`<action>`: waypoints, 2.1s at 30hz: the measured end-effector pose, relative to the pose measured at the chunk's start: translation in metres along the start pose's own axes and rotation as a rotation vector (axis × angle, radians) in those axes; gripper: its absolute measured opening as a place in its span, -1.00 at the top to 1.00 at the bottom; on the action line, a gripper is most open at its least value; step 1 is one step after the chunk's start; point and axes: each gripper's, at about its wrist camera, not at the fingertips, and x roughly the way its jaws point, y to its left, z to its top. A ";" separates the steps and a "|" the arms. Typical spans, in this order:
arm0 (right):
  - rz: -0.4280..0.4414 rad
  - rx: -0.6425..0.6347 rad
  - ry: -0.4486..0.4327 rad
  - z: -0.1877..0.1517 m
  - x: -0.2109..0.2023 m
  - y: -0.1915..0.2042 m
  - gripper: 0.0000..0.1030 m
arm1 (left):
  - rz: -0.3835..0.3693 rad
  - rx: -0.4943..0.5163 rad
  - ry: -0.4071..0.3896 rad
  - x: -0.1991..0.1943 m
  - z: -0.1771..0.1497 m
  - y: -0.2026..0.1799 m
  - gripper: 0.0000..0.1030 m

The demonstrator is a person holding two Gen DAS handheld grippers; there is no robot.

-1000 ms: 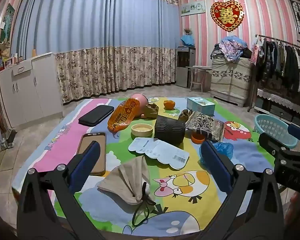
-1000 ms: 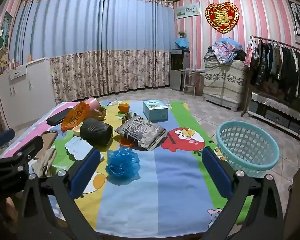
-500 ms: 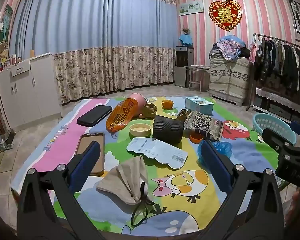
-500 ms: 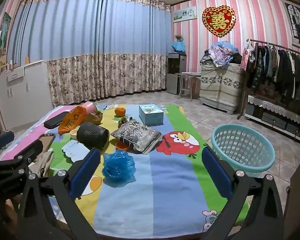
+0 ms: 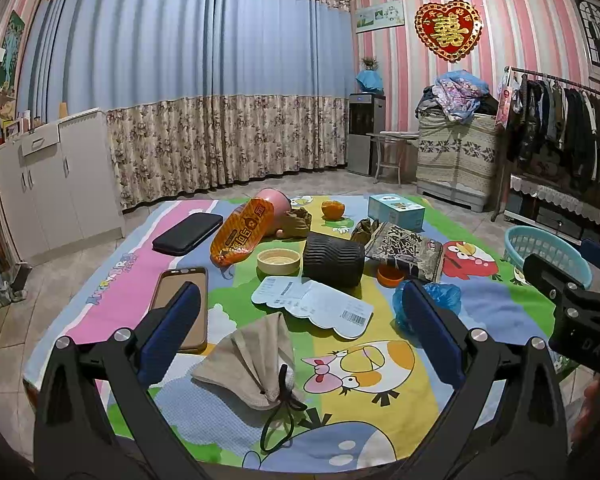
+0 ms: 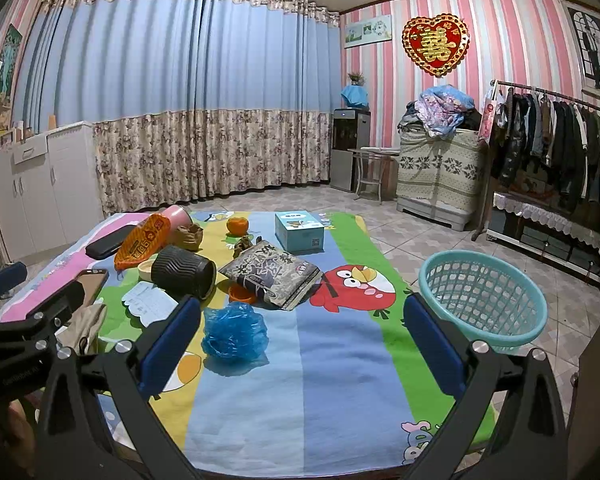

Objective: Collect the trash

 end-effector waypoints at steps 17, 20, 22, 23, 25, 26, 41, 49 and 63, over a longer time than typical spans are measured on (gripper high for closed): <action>-0.001 0.002 -0.003 -0.001 0.000 0.000 -0.92 | 0.000 -0.002 0.000 -0.001 0.002 0.000 -0.90; -0.002 0.003 -0.004 -0.001 0.001 -0.001 -0.92 | 0.001 0.000 0.000 -0.001 0.001 -0.001 -0.90; -0.002 0.004 -0.004 -0.001 0.001 -0.001 -0.92 | 0.001 0.001 0.000 -0.002 0.002 -0.001 -0.90; -0.003 0.005 -0.005 -0.001 0.002 -0.001 -0.92 | 0.001 0.003 -0.001 -0.002 0.003 -0.003 -0.90; -0.004 0.006 -0.005 -0.001 0.002 -0.002 -0.92 | -0.002 0.009 -0.004 -0.005 0.004 -0.007 -0.90; -0.003 0.007 -0.004 -0.001 0.002 -0.002 -0.92 | -0.002 0.008 -0.004 -0.005 0.004 -0.007 -0.90; -0.004 0.007 -0.008 -0.001 0.002 -0.003 -0.92 | -0.002 0.006 -0.004 -0.005 0.004 -0.008 -0.90; -0.003 0.009 -0.007 -0.001 0.002 -0.004 -0.92 | -0.002 0.007 -0.004 -0.005 0.003 -0.007 -0.90; -0.005 0.012 -0.006 -0.002 0.001 -0.006 -0.92 | -0.003 0.008 -0.003 -0.007 0.004 -0.010 -0.90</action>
